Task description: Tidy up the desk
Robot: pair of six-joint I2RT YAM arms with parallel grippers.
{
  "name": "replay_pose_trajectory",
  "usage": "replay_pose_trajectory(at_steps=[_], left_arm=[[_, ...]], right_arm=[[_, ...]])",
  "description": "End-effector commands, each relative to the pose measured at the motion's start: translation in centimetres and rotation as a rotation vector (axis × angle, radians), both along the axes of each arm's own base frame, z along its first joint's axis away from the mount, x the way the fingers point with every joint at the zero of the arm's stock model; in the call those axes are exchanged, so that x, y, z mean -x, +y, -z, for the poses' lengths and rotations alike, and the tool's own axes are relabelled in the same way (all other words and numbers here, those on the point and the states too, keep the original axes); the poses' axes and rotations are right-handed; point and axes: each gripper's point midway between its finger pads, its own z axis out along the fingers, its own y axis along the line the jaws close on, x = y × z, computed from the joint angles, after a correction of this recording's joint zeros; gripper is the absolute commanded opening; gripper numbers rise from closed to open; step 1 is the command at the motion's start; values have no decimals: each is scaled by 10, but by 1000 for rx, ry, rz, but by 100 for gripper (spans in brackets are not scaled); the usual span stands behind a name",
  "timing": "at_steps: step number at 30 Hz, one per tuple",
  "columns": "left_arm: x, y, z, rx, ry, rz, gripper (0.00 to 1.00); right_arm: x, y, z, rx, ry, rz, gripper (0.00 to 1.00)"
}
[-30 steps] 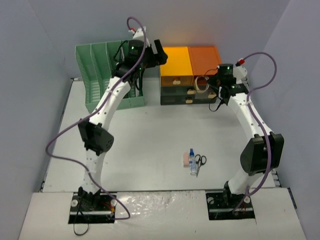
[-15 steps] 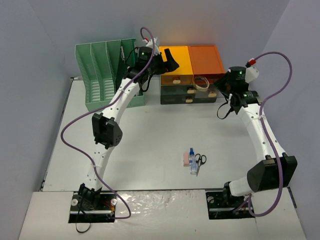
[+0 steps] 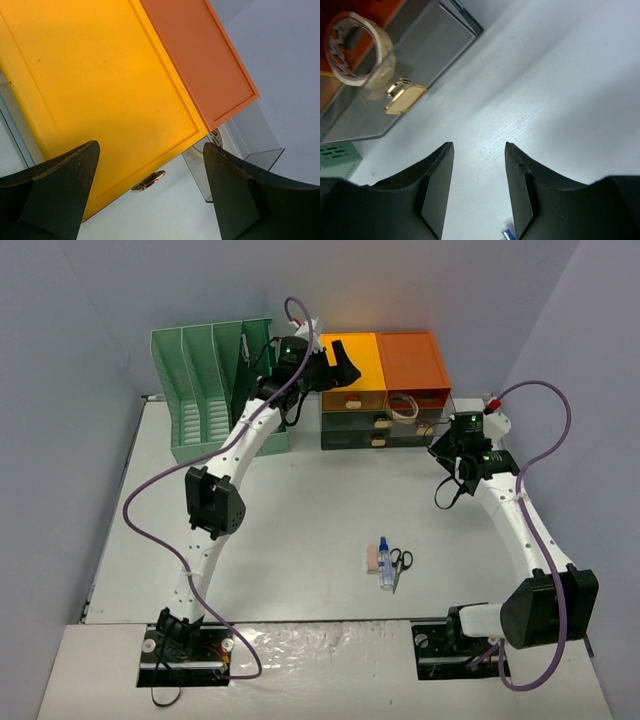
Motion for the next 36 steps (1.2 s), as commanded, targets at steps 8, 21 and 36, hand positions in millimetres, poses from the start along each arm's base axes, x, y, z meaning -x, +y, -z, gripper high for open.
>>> replay_pose_trajectory(at_steps=[8, 21, 36], left_arm=[[18, 8, -9, -68, 6, -24, 82], [27, 20, 12, -161, 55, -46, 82], [30, 27, 23, -204, 79, -60, 82]], right_arm=[[-62, -3, 0, 92, -82, -43, 42], [-167, 19, -1, 32, -215, -80, 43], [-173, 97, -37, -160, -307, -298, 43]])
